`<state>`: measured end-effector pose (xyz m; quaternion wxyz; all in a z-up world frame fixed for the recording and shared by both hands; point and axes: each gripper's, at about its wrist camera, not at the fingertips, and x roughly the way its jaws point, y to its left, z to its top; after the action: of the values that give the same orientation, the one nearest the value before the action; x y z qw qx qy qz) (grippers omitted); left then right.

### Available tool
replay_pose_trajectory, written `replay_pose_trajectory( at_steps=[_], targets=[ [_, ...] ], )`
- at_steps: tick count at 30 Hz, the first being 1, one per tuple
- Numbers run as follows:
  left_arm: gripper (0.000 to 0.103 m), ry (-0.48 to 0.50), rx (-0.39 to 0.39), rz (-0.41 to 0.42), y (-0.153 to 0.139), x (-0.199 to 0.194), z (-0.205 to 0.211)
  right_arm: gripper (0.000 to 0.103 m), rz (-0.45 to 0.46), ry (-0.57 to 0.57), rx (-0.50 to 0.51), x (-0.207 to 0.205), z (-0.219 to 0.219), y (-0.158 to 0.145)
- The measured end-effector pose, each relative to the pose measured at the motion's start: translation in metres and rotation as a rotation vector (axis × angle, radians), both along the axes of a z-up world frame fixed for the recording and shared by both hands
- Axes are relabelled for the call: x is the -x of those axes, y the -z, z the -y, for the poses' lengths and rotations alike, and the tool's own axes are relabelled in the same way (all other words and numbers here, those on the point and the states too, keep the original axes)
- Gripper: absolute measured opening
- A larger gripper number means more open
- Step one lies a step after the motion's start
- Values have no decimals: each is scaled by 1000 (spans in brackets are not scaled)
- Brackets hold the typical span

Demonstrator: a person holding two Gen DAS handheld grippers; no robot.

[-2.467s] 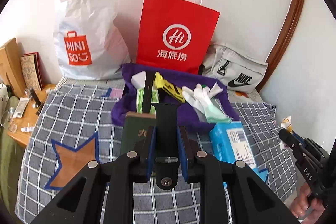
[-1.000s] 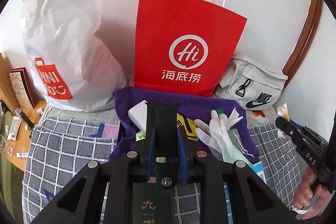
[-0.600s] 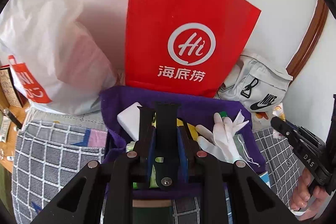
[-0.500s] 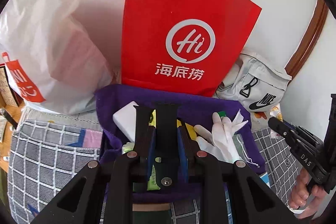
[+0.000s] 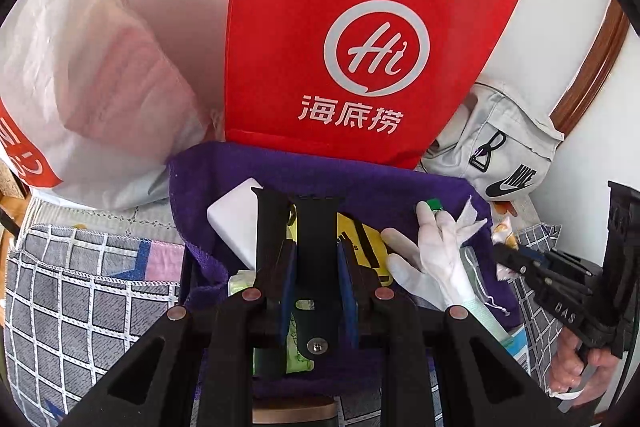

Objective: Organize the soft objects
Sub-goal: 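Carry the sachet and black strap over the purple towel with both grippers, then lower sachet and strap onto the towel and open both grippers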

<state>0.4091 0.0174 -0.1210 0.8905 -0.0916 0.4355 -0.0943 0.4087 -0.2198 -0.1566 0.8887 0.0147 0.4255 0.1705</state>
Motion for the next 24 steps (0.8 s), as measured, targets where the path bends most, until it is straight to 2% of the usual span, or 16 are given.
replay_pose_trajectory(
  at_steps=[4, 9, 13, 16, 24],
  targets=[
    [20, 12, 5, -16, 5, -3, 3, 12, -21, -80, -2, 4, -21, 6],
    [20, 19, 6, -23, 7, -3, 4, 12, -83, -141, 58, 1, -43, 27],
    [20, 19, 10, -32, 10, -4, 3, 12, -137, -84, 117, -11, -42, 47],
    [20, 21, 11, -39, 12, -4, 3, 12, -165, -55, 78, -16, -33, 50],
    [20, 44, 24, -63, 17, -9, 6, 12, -155, 28, 63, -22, -15, 47]
  ],
)
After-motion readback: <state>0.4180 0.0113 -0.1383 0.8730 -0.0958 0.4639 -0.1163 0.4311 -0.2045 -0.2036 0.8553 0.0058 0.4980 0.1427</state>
